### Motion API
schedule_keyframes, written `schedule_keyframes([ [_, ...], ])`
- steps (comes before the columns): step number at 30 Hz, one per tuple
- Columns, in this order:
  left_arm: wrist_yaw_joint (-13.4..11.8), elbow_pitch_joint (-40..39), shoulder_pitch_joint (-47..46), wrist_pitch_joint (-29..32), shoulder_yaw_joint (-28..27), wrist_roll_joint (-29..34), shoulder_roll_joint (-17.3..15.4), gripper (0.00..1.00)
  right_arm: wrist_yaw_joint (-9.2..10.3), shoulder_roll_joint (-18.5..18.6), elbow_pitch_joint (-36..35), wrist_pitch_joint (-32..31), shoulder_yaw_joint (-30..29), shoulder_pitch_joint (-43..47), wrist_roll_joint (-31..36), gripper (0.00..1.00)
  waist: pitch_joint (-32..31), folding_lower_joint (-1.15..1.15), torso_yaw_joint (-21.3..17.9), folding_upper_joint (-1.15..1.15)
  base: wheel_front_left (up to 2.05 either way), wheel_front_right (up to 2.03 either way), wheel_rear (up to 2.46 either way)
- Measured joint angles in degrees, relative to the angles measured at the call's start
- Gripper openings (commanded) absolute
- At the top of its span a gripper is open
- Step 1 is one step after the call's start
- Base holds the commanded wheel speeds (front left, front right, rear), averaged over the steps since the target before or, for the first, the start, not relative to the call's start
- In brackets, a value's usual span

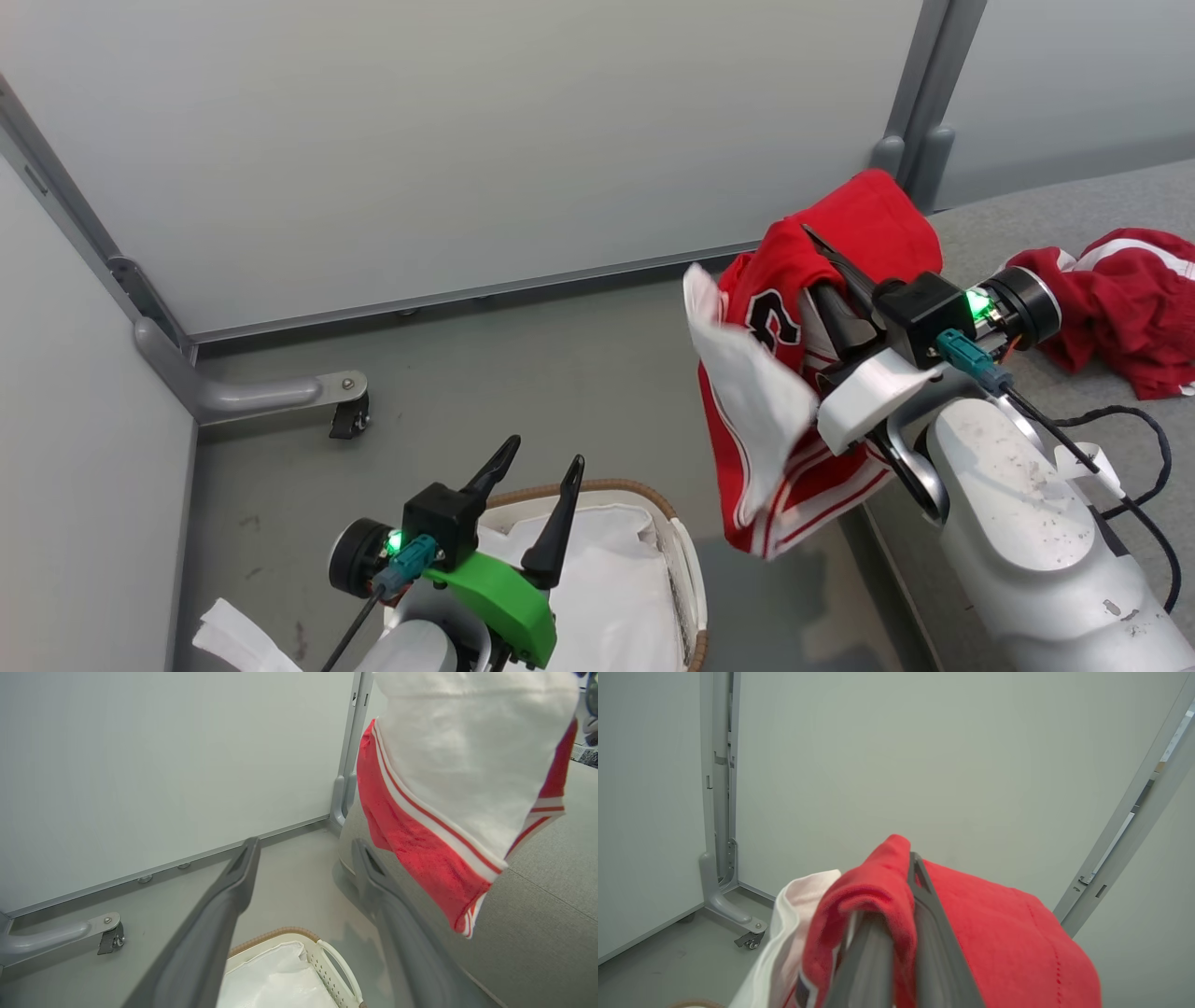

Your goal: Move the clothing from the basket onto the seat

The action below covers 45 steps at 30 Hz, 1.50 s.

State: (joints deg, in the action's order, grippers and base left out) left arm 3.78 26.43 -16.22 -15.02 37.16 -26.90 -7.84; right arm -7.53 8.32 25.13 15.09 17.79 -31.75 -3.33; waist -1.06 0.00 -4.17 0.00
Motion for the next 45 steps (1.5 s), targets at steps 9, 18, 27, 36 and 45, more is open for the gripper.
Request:
schedule_keyframes([
  [9, 1.86, 0.35, 1.28, 0.00, -3.21, 3.39, 2.00, 1.00, 0.00, 0.87, -0.11, 0.00, -1.89, 0.37, 1.24, 0.00, 0.30, 0.00, -1.59, 0.00, 0.00, 0.00, 0.00],
  [18, 2.88, -0.02, 1.91, -0.01, -5.67, 5.89, 3.28, 1.00, 0.00, 1.55, -0.53, -0.01, -3.08, 0.37, 1.93, 0.00, 0.81, 0.00, -5.44, 0.00, 0.00, 0.00, 0.00],
  [27, 3.33, -1.02, 2.14, -0.01, -6.62, 7.05, 4.43, 1.00, 0.00, 2.21, -0.82, -0.01, -1.98, -0.30, 2.24, 0.00, 1.87, 0.00, -12.39, 0.00, 0.00, 0.00, 0.00],
  [36, 3.54, -1.51, 0.77, -0.01, -5.76, 8.26, 4.90, 1.00, 0.00, 2.83, -0.75, -0.01, -3.08, -1.46, 2.14, 0.00, 4.76, 0.00, -18.51, 0.00, 0.00, 0.00, 0.00],
  [45, 3.58, -1.97, -1.32, -0.01, -3.83, 8.62, 4.66, 1.00, 0.00, 2.89, 1.96, -0.01, -5.02, -8.12, 2.45, 0.00, 9.47, 0.00, -19.54, 0.00, 0.00, 0.00, 0.00],
])
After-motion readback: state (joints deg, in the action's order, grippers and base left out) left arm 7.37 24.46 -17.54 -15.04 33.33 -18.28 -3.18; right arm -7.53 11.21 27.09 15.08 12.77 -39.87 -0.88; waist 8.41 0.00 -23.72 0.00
